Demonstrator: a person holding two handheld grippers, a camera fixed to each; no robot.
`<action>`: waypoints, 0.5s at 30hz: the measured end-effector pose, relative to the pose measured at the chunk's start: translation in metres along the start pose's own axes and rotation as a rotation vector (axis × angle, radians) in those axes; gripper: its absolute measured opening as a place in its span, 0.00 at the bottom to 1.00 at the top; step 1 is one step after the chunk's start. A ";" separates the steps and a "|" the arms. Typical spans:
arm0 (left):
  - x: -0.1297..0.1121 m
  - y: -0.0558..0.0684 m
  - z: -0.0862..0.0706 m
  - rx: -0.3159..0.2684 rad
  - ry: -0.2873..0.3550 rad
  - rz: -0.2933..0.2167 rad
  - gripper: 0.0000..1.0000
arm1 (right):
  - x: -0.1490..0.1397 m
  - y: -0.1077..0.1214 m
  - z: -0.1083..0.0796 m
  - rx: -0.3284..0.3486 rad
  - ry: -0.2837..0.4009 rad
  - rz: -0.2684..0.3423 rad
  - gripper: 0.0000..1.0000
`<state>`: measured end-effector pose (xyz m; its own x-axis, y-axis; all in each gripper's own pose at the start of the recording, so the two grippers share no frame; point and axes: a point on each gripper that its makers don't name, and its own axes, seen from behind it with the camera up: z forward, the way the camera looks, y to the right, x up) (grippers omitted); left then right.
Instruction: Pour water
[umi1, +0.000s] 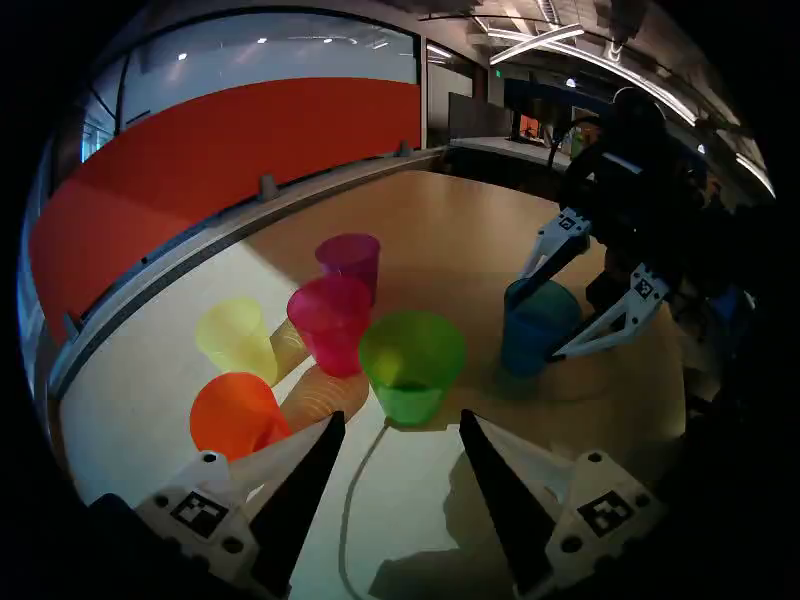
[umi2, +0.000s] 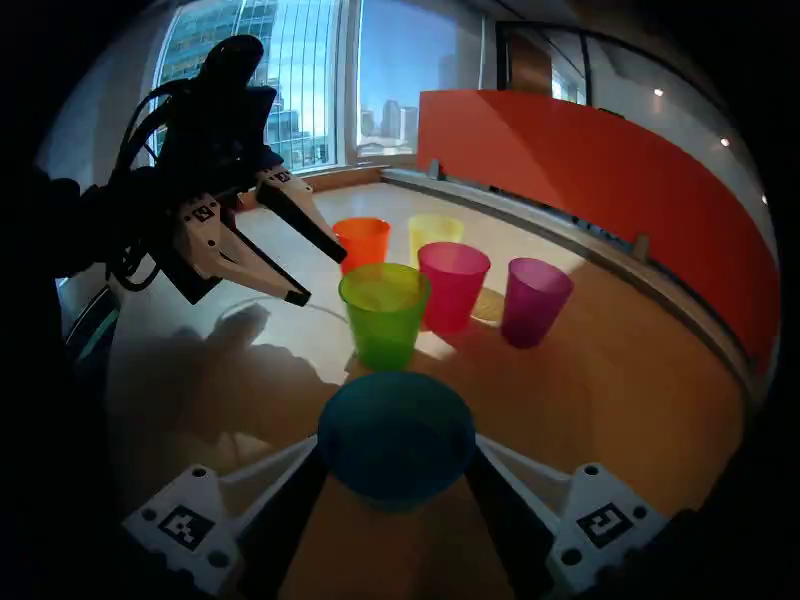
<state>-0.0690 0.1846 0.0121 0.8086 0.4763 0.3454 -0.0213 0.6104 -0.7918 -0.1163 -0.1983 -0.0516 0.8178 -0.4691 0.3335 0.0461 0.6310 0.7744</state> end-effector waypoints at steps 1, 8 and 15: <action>0.000 0.000 0.001 0.000 -0.003 -0.001 0.84 | 0.001 0.001 -0.002 -0.001 0.004 0.001 0.90; -0.001 -0.002 0.013 -0.005 -0.021 -0.005 0.85 | 0.014 0.007 -0.017 -0.017 0.033 0.001 0.90; -0.001 0.000 0.025 -0.016 -0.038 -0.002 0.85 | 0.029 0.016 -0.034 -0.039 0.060 0.003 0.90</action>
<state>-0.0843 0.1998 0.0240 0.7858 0.4991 0.3652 -0.0106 0.6013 -0.7989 -0.0721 -0.1812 -0.0479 0.8506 -0.4304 0.3020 0.0652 0.6563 0.7517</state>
